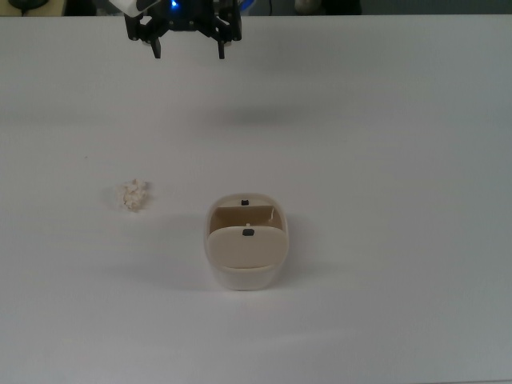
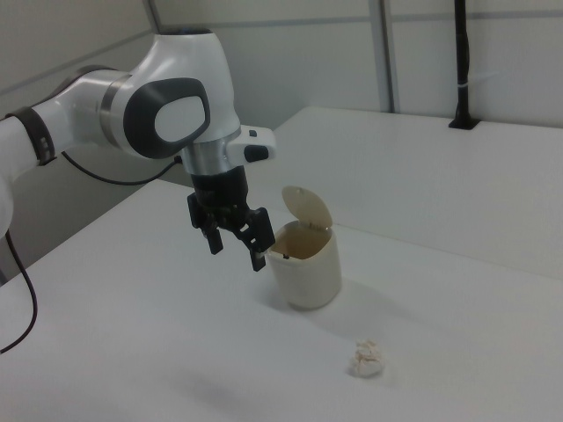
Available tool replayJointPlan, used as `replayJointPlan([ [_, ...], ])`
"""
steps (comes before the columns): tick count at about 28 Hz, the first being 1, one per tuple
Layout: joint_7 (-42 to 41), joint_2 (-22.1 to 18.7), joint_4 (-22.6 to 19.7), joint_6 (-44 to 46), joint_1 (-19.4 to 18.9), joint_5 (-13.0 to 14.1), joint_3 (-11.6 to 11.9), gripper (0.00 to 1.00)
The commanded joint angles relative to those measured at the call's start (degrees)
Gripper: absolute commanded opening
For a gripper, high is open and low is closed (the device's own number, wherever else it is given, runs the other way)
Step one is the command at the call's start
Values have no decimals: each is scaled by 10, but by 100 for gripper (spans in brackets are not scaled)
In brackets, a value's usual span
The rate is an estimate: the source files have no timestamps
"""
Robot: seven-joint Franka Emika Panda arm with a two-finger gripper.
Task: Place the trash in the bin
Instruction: 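Move the open gripper over the crumpled white paper ball and lower it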
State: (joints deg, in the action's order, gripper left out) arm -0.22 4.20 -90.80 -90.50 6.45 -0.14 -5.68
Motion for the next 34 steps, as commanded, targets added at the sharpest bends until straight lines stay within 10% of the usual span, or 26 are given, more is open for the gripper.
replayJointPlan([
  [1, 22, 29, -10, -26, -3, -12, 9, 100],
  [23, 159, 197, -15, -221, 97, -29, 53, 100],
  [34, 189, 221, -34, -267, 102, 60, 53, 100],
])
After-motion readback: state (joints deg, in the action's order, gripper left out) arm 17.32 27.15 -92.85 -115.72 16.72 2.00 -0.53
